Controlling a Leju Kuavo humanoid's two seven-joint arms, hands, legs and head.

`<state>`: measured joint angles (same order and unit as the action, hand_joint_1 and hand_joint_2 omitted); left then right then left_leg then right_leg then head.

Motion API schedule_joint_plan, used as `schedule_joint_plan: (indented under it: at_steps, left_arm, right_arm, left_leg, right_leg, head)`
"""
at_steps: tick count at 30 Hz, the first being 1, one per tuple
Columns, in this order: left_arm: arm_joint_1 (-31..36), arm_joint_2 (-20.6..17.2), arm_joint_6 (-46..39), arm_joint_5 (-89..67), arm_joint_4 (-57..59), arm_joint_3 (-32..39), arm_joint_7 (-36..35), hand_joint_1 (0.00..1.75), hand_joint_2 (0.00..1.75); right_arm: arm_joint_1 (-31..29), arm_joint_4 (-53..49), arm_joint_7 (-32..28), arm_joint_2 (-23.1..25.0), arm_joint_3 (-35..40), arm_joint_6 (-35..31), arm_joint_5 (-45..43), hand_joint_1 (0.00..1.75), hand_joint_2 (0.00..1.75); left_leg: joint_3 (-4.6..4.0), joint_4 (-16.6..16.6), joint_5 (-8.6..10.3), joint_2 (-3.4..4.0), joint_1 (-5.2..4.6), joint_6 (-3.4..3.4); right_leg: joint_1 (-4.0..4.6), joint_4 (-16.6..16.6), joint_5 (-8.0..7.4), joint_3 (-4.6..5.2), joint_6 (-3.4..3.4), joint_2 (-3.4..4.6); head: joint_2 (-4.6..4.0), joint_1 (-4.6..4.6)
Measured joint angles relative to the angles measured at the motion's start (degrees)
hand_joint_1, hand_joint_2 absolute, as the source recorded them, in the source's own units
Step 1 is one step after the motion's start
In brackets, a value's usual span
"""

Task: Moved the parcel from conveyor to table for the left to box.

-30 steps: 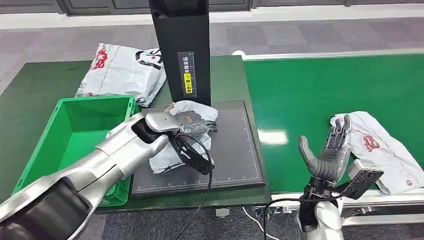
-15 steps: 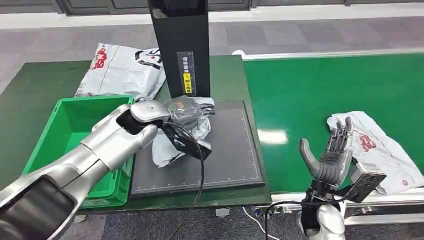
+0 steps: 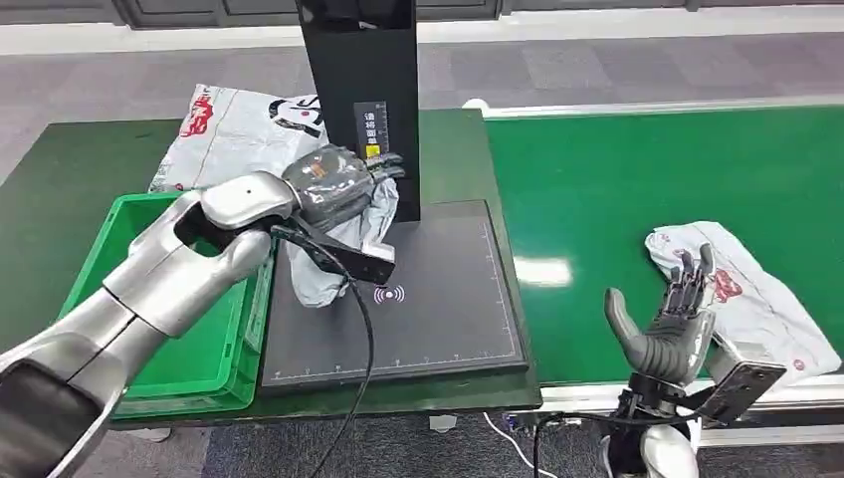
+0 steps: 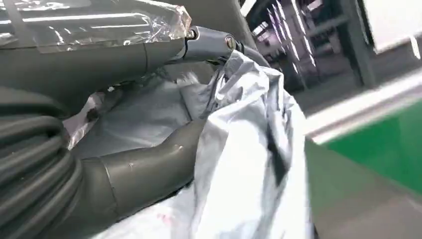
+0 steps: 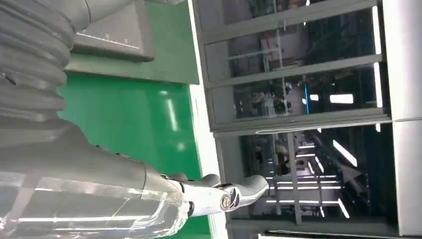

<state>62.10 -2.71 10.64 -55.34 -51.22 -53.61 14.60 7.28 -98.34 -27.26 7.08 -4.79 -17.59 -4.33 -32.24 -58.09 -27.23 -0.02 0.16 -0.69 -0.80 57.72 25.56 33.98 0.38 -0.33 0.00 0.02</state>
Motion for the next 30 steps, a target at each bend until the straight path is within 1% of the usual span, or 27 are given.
schedule_joint_plan:
  at_steps: [4, 9, 17, 20, 24, 30]
  left_arm:
    - [0.06, -2.25, 0.48, 0.00, -6.04, 5.06, -0.92, 1.75, 1.75]
    - [-0.18, -3.85, -1.03, -2.06, -10.95, 9.16, -2.89, 1.75, 1.75]
    - [-0.77, -9.26, -2.93, -7.01, -21.64, 21.56, -5.18, 1.75, 1.75]
    - [-0.95, -10.36, -2.93, -7.76, -24.72, 25.62, -5.68, 1.75, 1.75]
    - [-1.08, -11.19, -2.60, -8.46, -27.69, 29.20, -6.80, 1.75, 1.75]
    - [-0.37, -12.00, -1.88, -8.79, -29.52, 32.67, -7.19, 1.75, 1.75]
  right_arm:
    - [1.32, -1.11, -0.11, 0.00, -0.55, -0.13, -0.15, 0.00, 1.75]
    - [2.37, -2.16, -0.17, 0.00, -1.05, -0.31, -0.02, 0.00, 1.75]
    - [5.35, -5.02, -0.09, 1.22, -2.14, 0.07, 0.76, 0.00, 1.75]
    - [5.84, -5.88, 0.00, 1.79, -2.32, 0.11, 1.03, 0.00, 1.75]
    - [5.65, -6.32, 0.72, 2.12, -2.73, 0.37, 1.25, 0.00, 1.75]
    - [4.75, -6.29, 0.92, 2.29, -3.13, 0.44, 1.33, 0.00, 1.75]
  left_leg:
    - [-0.04, 0.00, 0.00, 0.01, 0.00, 0.00]
    - [-0.09, 0.00, 0.00, 0.01, 0.01, 0.00]
    - [-0.12, 0.02, 0.00, 0.07, 0.02, -0.01]
    - [-0.12, 0.02, 0.00, 0.05, 0.02, -0.01]
    - [-0.14, 0.02, 0.01, 0.02, 0.02, -0.01]
    - [-0.12, 0.00, 0.01, 0.04, 0.01, -0.02]
  right_leg:
    - [0.00, 0.00, 0.00, 0.07, 0.00, 0.01]
    - [0.01, 0.01, 0.00, 0.10, 0.00, 0.00]
    - [0.02, 0.03, 0.01, 0.19, -0.02, 0.07]
    - [0.02, 0.03, 0.02, 0.19, -0.02, 0.05]
    - [0.02, 0.03, 0.01, 0.16, -0.02, 0.01]
    - [0.01, 0.03, -0.01, 0.16, -0.02, 0.05]
  head:
    - [0.00, 0.00]
    - [0.00, 0.00]
    - [0.00, 0.00]
    - [0.00, 0.00]
    - [0.00, 0.00]
    - [0.00, 0.00]
